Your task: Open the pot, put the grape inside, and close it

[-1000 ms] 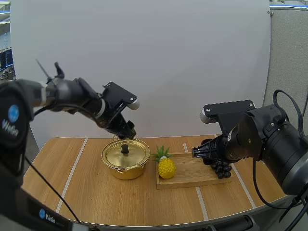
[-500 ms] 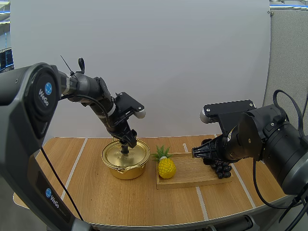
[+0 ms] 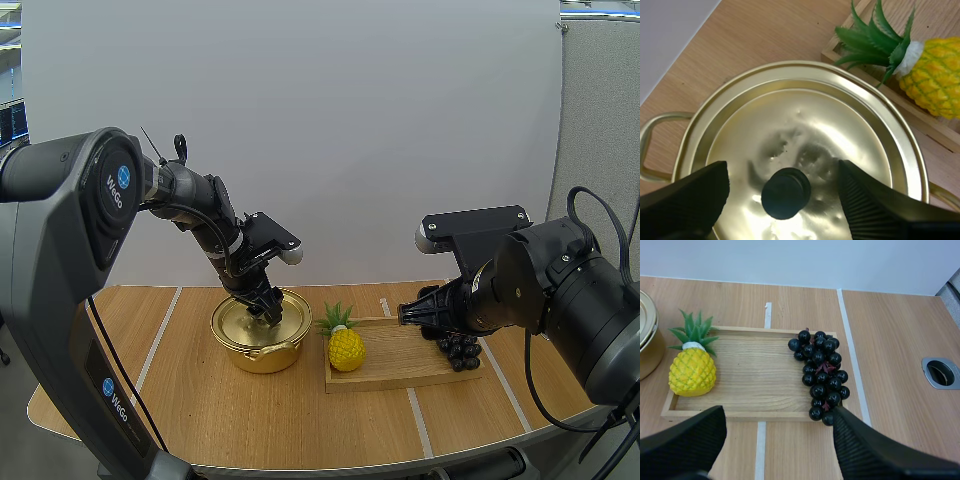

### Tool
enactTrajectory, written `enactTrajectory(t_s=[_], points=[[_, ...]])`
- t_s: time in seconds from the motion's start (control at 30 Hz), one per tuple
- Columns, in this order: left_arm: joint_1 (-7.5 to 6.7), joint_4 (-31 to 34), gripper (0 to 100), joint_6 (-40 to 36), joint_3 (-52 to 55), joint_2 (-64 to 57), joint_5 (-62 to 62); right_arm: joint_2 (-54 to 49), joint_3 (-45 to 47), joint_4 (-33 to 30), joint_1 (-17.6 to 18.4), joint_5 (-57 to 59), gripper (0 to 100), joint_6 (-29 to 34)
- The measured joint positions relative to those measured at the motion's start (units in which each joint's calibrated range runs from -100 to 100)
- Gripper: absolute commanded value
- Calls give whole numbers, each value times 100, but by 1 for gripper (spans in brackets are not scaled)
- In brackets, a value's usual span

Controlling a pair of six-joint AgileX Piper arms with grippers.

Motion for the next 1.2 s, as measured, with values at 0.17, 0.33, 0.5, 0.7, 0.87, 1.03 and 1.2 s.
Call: enactTrajectory(t_s=[0.17,0.33,0.5,0.7,0.87,1.03,1.2], points=[[0,26,35,-76,-3,9,312,0,0,0,0,0,100,0],[0,155,0,-266,-54,-4,323,0,0,0,0,0,100,0],[0,283,0,-378,-80,-142,397,0,0,0,0,-15,100,0],[0,395,0,-622,-661,-857,794,0,0,0,0,-18,100,0],[0,570,0,-936,-1496,-1772,917,0,0,0,0,-34,100,0],[0,890,0,-1272,-2355,-2377,780,0,0,0,0,-34,100,0],[0,1353,0,-1862,-3703,-2694,714,0,0,0,0,-52,100,0]])
